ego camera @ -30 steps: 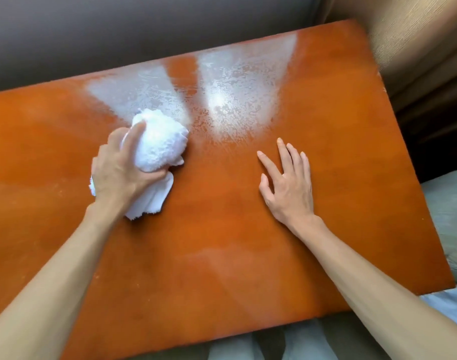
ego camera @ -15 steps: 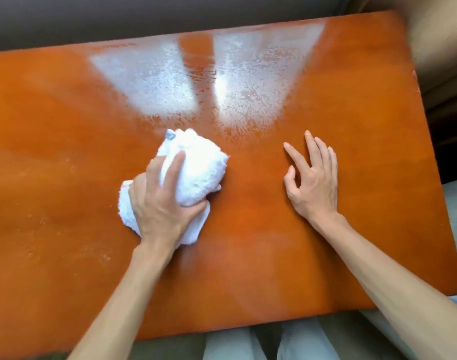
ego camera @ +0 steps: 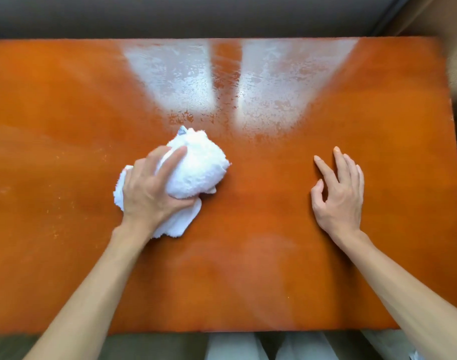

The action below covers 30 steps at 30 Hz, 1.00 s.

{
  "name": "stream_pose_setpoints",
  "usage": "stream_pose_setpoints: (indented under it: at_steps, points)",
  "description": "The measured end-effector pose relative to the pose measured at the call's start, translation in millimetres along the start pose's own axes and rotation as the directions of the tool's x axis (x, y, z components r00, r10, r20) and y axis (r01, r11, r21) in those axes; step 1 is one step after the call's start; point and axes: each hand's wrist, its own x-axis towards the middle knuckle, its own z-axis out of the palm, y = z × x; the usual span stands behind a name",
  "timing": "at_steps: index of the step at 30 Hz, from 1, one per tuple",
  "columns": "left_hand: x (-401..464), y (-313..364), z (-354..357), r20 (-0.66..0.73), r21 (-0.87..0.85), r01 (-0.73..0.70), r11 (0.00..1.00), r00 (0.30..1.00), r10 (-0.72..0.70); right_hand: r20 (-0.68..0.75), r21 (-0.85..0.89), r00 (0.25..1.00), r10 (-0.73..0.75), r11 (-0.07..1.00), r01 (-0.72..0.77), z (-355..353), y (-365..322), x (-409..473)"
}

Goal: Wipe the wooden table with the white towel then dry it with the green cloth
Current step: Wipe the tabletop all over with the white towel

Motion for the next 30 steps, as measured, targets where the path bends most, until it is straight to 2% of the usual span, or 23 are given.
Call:
stream_pose_setpoints:
  at_steps: [3,6,8,10,13,15,17,20,23,27,30]
  points:
    - [52,-45,-15,-0.031,0.049,0.19,0.981,0.982,-0.189,-0.004,0.0,1.0,0.001,1.0,-0.001,0,1,0]
    - [88,-57,-19,-0.111,0.112,0.361,0.926,0.93,-0.35,0.001,-0.006,1.0,-0.003,1.0,0.003,0,1,-1]
    - [96,-47,-16,-0.156,0.134,0.436,0.89,0.896,-0.416,-0.004,-0.009,1.0,-0.006,1.0,0.006,0,1,0]
    - [90,-31,-13,-0.15,0.143,0.453,0.88,0.889,-0.433,-0.004,-0.002,1.0,-0.009,1.0,0.009,0,0,0]
    - [58,5,0,-0.074,0.103,0.307,0.946,0.951,-0.301,-0.014,-0.003,1.0,-0.017,1.0,0.016,1,0,0]
    - [27,40,15,-0.02,0.06,0.146,0.987,0.989,-0.145,-0.02,-0.001,1.0,-0.024,1.0,0.024,1,0,0]
    - [-11,80,33,0.045,-0.018,-0.017,1.0,0.999,0.018,-0.025,-0.003,0.999,-0.025,1.0,0.025,1,1,0]
    - [-74,133,53,0.108,-0.104,-0.188,0.977,0.974,0.199,-0.03,-0.007,0.999,-0.031,1.0,0.031,1,2,-1]
    - [-133,173,61,0.186,-0.136,-0.324,0.936,0.92,0.345,-0.029,-0.002,0.999,-0.03,1.0,0.03,0,2,0]
    - [-172,187,64,0.069,-0.207,-0.471,0.857,0.867,0.494,-0.019,-0.001,1.0,-0.02,1.0,0.02,-1,2,0]
    - [-173,180,63,0.119,-0.172,-0.527,0.832,0.828,0.548,-0.014,0.004,1.0,-0.014,1.0,0.014,0,2,1]
